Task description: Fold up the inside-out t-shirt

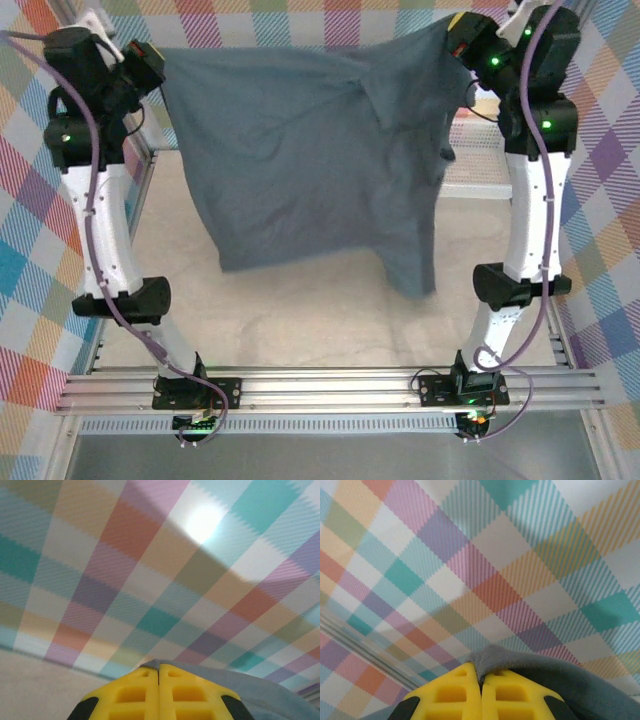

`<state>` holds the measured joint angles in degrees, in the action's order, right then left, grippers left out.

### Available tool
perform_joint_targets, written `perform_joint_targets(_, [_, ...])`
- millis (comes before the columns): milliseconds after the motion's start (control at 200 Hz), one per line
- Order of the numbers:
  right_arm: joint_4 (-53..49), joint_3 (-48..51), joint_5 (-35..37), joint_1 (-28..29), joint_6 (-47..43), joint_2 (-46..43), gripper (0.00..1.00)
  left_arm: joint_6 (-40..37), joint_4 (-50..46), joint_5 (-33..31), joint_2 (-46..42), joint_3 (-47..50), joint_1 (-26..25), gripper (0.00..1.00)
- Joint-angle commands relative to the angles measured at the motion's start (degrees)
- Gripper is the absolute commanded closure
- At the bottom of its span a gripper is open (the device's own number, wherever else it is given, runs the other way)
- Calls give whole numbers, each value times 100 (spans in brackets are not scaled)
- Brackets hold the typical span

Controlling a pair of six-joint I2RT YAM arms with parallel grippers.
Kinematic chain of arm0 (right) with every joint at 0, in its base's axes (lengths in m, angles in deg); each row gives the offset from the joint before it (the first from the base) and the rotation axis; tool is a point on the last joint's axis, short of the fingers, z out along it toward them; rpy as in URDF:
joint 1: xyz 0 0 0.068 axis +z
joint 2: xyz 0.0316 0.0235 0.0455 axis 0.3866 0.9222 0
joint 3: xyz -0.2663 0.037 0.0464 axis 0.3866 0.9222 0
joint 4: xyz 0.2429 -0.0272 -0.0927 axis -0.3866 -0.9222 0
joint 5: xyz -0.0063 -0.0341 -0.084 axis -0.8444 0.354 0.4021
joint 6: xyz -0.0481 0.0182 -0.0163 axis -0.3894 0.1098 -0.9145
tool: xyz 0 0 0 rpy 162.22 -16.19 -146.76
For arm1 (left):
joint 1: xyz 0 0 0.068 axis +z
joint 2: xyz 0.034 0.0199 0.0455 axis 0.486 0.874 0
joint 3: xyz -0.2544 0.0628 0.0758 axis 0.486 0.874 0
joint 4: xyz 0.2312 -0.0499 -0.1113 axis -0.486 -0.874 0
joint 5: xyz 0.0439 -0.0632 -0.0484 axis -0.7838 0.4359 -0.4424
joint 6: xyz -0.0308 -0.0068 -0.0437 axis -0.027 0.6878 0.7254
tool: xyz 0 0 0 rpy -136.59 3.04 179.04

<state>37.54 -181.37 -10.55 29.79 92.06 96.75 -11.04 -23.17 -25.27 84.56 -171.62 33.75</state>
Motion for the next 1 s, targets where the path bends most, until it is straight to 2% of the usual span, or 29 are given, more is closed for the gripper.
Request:
perform_joint_targets(0, [681,222,-186,-28,224,-894,100,-161,316,72,-842,-337,137,100])
perform_joint_targets(105, [358,437,-481,-28,286,-1037,100,-243,249,171,-1092,136,147,100])
perform_joint_targets(185, [-30,1084,-1029,-28,265,-1211,100,-274,381,581,-1468,1226,140,100])
perform_joint_targets(285, [-25,3007,-1981,-29,36,-1642,100,-358,818,872,-2235,3305,140,100])
perform_joint_targets(370, [313,4929,-2785,-34,-50,-1966,100,-481,1029,604,-2932,4958,140,100])
perform_joint_targets(425, [609,6160,-2954,-12,-90,-2181,100,-427,1181,359,-3348,5972,139,100])
perform_joint_targets(550, [989,8440,-2588,-2,-254,-2451,100,277,1604,185,-4021,8368,131,100])
perform_joint_targets(680, [765,9224,-2232,-2,-326,-2267,99,905,1913,392,-4381,10087,70,100])
perform_joint_targets(850, [232,9196,-1583,-5,40,-2204,99,948,1510,-67,-4613,10541,60,100])
perform_joint_targets(1000, [-612,9196,-167,-2,836,-2777,100,908,989,-723,-4874,10387,55,100])
